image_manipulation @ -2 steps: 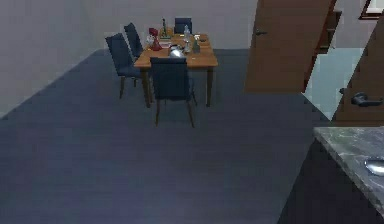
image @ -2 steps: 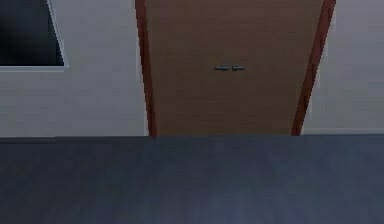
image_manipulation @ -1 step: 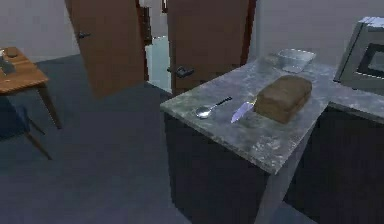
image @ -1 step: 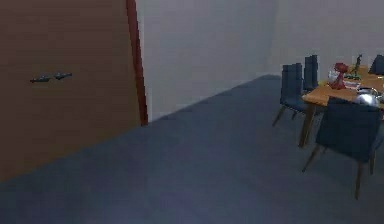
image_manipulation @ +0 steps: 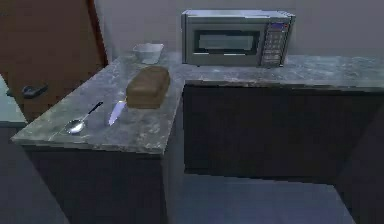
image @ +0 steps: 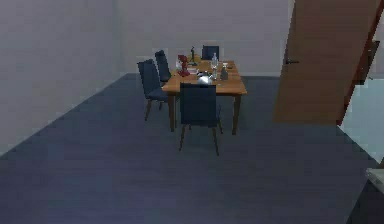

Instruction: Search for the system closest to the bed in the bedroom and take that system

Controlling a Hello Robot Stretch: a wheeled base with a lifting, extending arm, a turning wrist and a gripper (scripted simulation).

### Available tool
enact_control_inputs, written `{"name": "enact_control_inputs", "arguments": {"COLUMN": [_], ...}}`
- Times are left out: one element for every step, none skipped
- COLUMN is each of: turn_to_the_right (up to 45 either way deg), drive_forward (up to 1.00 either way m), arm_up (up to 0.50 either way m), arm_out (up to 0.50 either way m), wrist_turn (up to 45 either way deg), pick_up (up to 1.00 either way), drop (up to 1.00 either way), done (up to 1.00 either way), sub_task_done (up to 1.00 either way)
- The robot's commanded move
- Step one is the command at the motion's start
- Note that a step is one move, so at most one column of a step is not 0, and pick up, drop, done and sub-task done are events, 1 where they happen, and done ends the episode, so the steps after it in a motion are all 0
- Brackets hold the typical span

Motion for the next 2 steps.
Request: {"name": "enact_control_inputs", "arguments": {"turn_to_the_right": [0.0,45.0], "drive_forward": [0.95,0.00], "arm_up": [0.00,0.00], "arm_out": [0.00,0.00], "wrist_turn": [0.0,0.0], "pick_up": [0.00,0.00], "drop": [0.00,0.00], "done": [0.00,0.00], "sub_task_done": [0.00,0.00]}}
